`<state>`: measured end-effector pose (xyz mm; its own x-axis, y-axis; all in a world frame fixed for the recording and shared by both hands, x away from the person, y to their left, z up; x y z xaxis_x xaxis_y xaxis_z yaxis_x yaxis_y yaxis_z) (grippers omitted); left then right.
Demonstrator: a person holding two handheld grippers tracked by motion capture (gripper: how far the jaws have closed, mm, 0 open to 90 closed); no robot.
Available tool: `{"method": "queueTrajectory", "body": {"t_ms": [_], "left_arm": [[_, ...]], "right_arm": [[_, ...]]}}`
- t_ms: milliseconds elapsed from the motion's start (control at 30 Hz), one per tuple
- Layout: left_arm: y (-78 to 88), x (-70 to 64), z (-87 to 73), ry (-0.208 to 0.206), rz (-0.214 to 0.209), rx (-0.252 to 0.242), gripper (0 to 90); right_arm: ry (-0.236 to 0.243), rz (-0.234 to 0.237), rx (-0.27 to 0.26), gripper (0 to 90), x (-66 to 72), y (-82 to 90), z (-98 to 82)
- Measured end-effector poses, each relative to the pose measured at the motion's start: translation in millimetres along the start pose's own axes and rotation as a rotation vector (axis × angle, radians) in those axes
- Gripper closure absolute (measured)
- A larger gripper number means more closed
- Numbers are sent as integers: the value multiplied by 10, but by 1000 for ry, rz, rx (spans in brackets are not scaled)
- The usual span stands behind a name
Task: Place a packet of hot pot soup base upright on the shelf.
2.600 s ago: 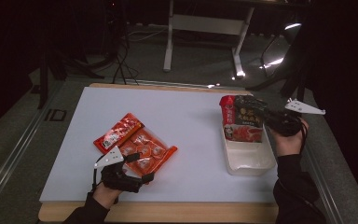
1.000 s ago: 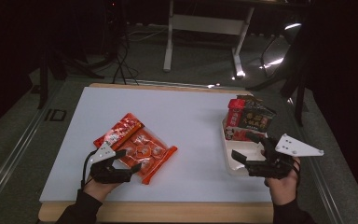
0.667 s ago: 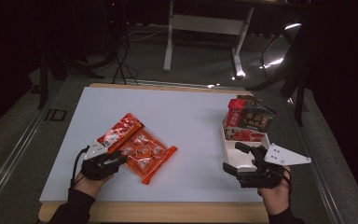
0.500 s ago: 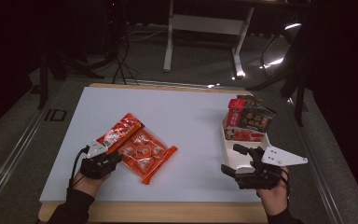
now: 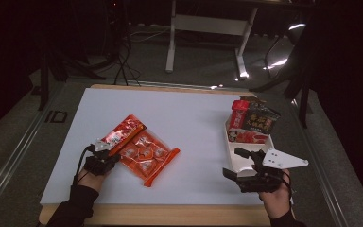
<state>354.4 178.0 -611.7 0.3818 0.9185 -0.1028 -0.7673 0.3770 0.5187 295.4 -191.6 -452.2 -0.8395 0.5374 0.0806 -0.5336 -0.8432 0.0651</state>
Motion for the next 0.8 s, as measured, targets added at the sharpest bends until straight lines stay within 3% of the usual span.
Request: {"method": "queueTrajectory", "body": {"t_ms": [200, 533, 800], "left_arm": [[-76, 4, 67, 16, -13, -4, 900], [-260, 2, 162, -4, -11, -3, 900], [-418, -18, 253, 21, -30, -5, 900]], "right_arm": [[1, 7, 16, 162, 15, -22, -44], [4, 15, 23, 164, 32, -33, -62], [7, 18, 23, 165, 46, -31, -53]]}}
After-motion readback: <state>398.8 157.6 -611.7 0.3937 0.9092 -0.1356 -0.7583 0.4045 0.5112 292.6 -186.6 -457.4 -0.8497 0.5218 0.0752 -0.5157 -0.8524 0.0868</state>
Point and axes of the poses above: each handheld gripper's, and its own axes: y roughly backward along the jaws, z roughly out of its top, x roughly to its left, the point moved 10 cm from there along -y, roughly forward along the jaws, and after that the axes turned 15 degrees about -x, right-handed, at the moved point
